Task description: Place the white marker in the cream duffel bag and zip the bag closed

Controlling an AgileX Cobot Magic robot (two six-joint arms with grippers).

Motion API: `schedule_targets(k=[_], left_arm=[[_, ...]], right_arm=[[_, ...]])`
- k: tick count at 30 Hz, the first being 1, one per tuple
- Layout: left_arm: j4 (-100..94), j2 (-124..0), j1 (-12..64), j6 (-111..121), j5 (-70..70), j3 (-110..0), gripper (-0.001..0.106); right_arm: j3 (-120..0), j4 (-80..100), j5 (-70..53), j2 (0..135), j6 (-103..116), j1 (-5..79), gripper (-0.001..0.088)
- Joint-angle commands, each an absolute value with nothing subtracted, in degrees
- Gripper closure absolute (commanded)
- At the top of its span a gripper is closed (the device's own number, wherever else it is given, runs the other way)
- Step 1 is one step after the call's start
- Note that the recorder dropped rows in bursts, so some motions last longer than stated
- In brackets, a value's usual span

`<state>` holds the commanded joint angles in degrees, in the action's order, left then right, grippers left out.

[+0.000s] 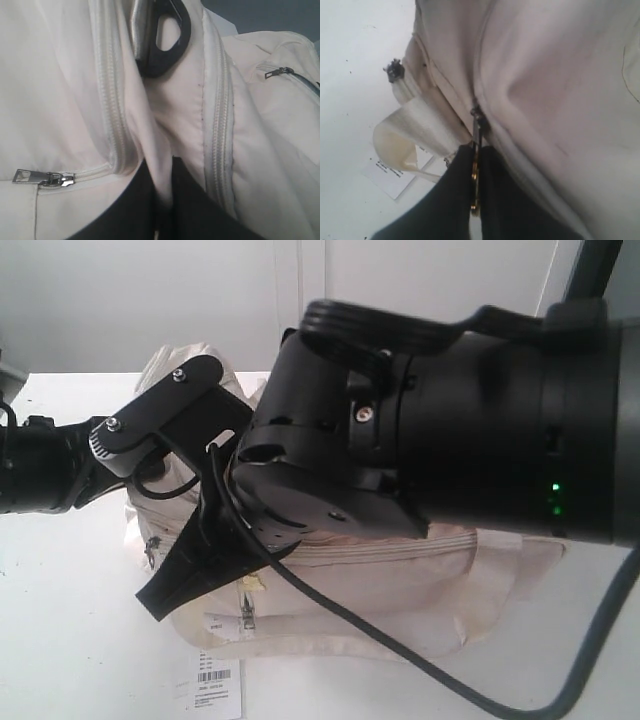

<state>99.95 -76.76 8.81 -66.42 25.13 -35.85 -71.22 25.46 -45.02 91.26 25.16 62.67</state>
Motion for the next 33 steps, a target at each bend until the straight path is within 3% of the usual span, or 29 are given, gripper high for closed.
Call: schedule_targets(k=[33], left_arm=[[99.95,-76.76,8.81,-66.47,23.6,-35.85,0.105]], right_arm=[[-71.22,25.08,-52.82,84.83,19.74,62.4,0.0868]])
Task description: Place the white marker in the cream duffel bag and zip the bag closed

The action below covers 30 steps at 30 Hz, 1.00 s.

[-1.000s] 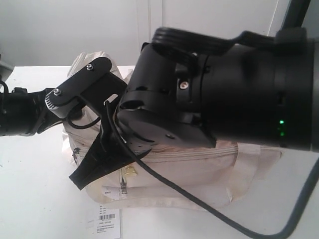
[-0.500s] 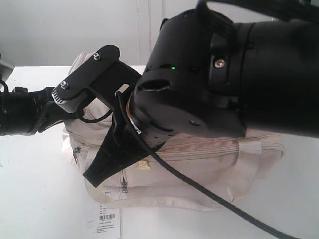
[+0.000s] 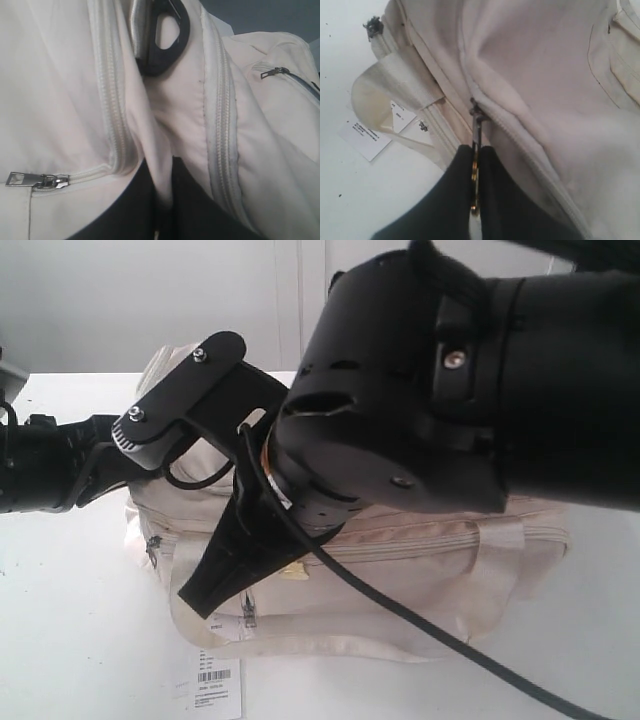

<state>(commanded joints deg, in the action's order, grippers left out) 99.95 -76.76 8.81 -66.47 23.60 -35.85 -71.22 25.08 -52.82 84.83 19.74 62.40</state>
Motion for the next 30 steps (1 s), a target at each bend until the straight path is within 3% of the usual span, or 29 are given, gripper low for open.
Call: schedule_targets(k=[17,30], left_arm=[[99.95,-76.76,8.81,-66.76,23.38,-35.85,0.105],[99.95,-76.76,8.81,-66.76,22.57,-35.85,0.105]], right_arm=[[-71.22,18.84,-55.89,82.92,13.08,60.46,0.0868],[-71.22,5.9,-56.84,82.77,2.32,54.1,0.0868]])
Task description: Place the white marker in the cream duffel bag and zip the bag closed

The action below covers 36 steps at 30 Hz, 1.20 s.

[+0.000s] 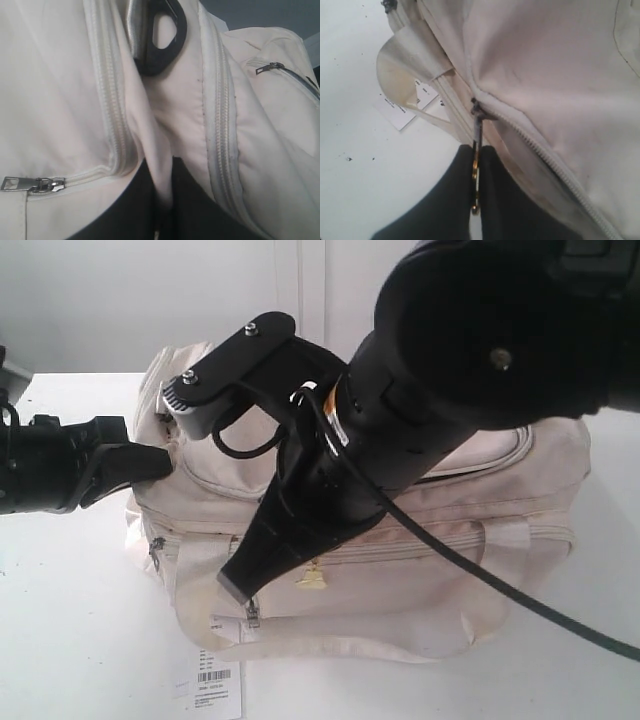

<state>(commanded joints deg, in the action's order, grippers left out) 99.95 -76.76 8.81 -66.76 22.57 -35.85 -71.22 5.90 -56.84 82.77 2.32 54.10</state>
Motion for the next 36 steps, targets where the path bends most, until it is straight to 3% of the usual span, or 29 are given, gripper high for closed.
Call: schedule_targets(k=[16,36], left_arm=[[99.95,-76.65,8.81,-66.76,22.59,-35.85,0.105],[99.95,-76.65,8.7,-66.85,19.95,-35.85,0.105]], right_arm=[[-71.32,-5.52,-62.35,80.74,-6.38,48.42,0.0868],[-71.32,-3.31,-66.87,78.78,-8.22,45.26,0.0868]])
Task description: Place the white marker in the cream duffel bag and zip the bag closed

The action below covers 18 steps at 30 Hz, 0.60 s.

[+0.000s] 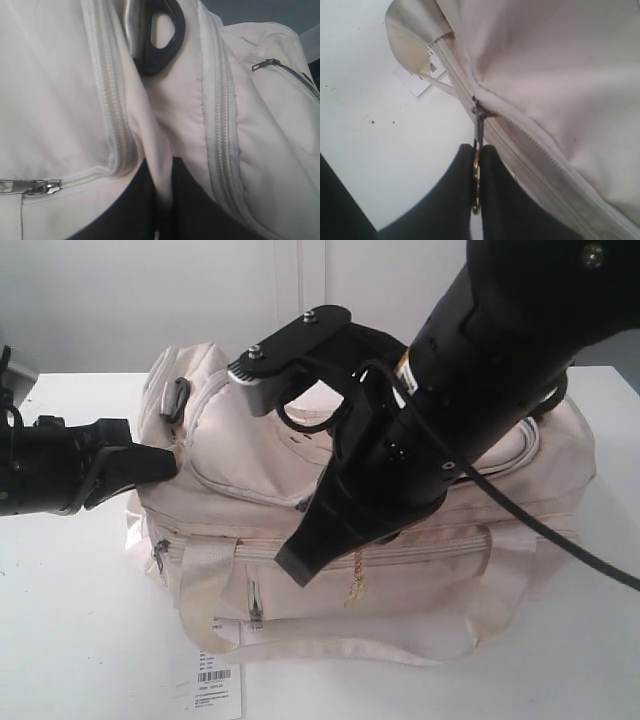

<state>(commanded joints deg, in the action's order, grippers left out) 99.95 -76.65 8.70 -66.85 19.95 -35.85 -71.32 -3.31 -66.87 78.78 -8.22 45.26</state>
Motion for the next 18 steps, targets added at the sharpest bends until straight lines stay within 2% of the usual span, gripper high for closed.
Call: schedule_targets(k=[18], left_arm=[[99.95,-76.65,8.7,-66.85,16.95,-35.85,0.105]], right_arm=[[-71.32,1.27,-69.96,78.07,-8.8,44.5,0.0868]])
